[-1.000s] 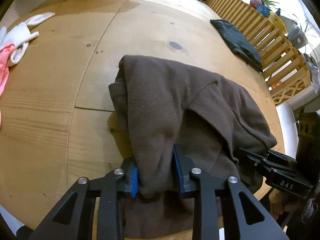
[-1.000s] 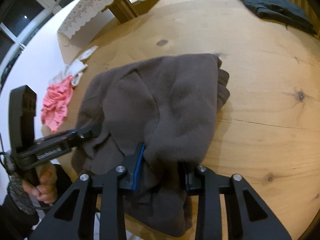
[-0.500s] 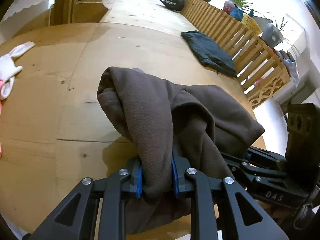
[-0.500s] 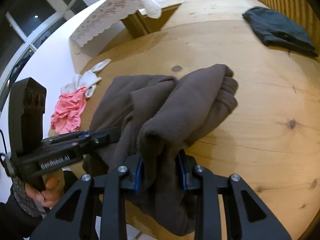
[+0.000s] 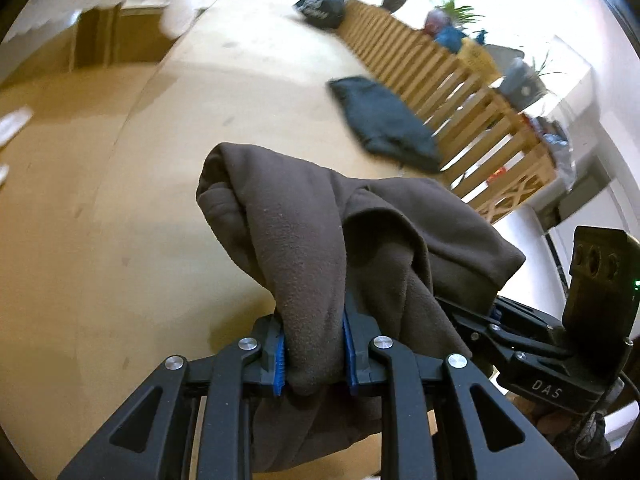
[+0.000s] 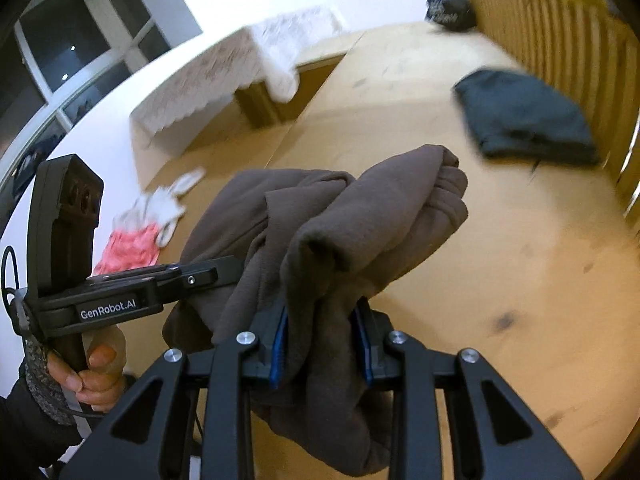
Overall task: Fold clothes
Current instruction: 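Lift the brown bundle with both grippers and carry it onto the dark garment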
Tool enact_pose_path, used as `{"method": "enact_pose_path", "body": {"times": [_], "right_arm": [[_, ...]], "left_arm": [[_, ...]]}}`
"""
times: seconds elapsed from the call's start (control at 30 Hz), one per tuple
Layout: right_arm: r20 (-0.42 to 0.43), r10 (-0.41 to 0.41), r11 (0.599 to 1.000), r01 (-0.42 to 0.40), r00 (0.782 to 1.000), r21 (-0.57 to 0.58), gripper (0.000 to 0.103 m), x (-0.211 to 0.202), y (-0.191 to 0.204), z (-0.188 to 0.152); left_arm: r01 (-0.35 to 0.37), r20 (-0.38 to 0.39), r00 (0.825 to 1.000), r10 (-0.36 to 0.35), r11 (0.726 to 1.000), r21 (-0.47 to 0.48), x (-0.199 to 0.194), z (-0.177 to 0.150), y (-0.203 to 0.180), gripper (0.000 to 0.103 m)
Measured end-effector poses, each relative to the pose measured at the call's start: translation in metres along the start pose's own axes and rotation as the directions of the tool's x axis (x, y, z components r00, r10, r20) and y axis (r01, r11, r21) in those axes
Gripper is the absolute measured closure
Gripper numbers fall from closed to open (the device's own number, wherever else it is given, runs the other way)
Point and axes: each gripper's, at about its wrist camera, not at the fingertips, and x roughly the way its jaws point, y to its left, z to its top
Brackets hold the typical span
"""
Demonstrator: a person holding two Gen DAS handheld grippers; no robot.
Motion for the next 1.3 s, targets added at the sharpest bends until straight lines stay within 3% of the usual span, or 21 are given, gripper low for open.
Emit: {"method": "enact_pose_path", "body": {"times": [0.23,0.4,0.53,0.67,0.83,0.93,1.0,1.03,1.07,1.13,1.17,1.23,1.3], "right_arm": [[0.075,-0.177,0.98,0.183,0.981,-0.081,0.076,-0.007,-0.07,0.106],[0.071,-0.254,0.964,0.258,0.965,-0.064,0.076,0.032,-0.147,0.185],[0.022,-0.304,0.952,0.304,0.953,-0.027,0.076,0.073,-0.206,0.234],[-0.003,-0.324,0.946,0.324,0.946,0.006,0.077,0.09,-0.243,0.265],[-0.03,-0.352,0.936,0.351,0.936,-0.028,0.077,0.102,-0.28,0.299],[-0.074,-0.374,0.927,0.372,0.924,-0.039,0.077,0.121,-0.306,0.302],[-0.176,-0.443,0.896,0.439,0.879,-0.066,0.073,0.145,-0.331,0.295],[-0.251,-0.485,0.873,0.481,0.838,-0.08,0.072,0.158,-0.344,0.29],[-0.275,-0.485,0.872,0.482,0.83,-0.083,0.07,0.161,-0.348,0.288],[-0.249,-0.495,0.867,0.491,0.832,-0.084,0.067,0.153,-0.344,0.289],[-0.222,-0.533,0.846,0.523,0.817,-0.107,0.065,0.147,-0.336,0.292],[-0.175,-0.592,0.806,0.573,0.787,-0.15,0.064,0.133,-0.321,0.294],[-0.116,-0.613,0.789,0.597,0.782,-0.146,0.064,0.114,-0.307,0.299]], "left_arm": [[0.033,0.06,0.997,-0.042,0.989,0.144,0.054,0.102,-0.076,0.083],[0.065,0.079,0.994,-0.078,0.984,0.163,0.128,0.182,-0.104,0.083],[0.064,0.043,0.996,-0.072,0.986,0.156,0.189,0.234,-0.113,0.083],[0.044,0.013,0.999,-0.047,0.982,0.181,0.237,0.27,-0.135,0.083],[0.052,-0.008,0.999,-0.051,0.985,0.163,0.268,0.301,-0.153,0.083],[0.053,-0.035,0.998,-0.048,0.987,0.149,0.294,0.31,-0.152,0.082],[0.017,-0.083,0.997,-0.004,0.988,0.155,0.32,0.31,-0.143,0.079],[-0.032,-0.125,0.991,0.054,0.985,0.17,0.336,0.308,-0.134,0.076],[-0.037,-0.163,0.985,0.063,0.987,0.153,0.346,0.305,-0.124,0.076],[0.004,-0.205,0.979,0.012,0.997,0.081,0.35,0.302,-0.102,0.074],[0.022,-0.19,0.982,-0.009,0.997,0.068,0.342,0.303,-0.098,0.074],[0.043,-0.155,0.988,-0.027,0.994,0.098,0.32,0.304,-0.098,0.074],[0.058,-0.118,0.992,-0.04,0.987,0.149,0.296,0.308,-0.104,0.076]]}}
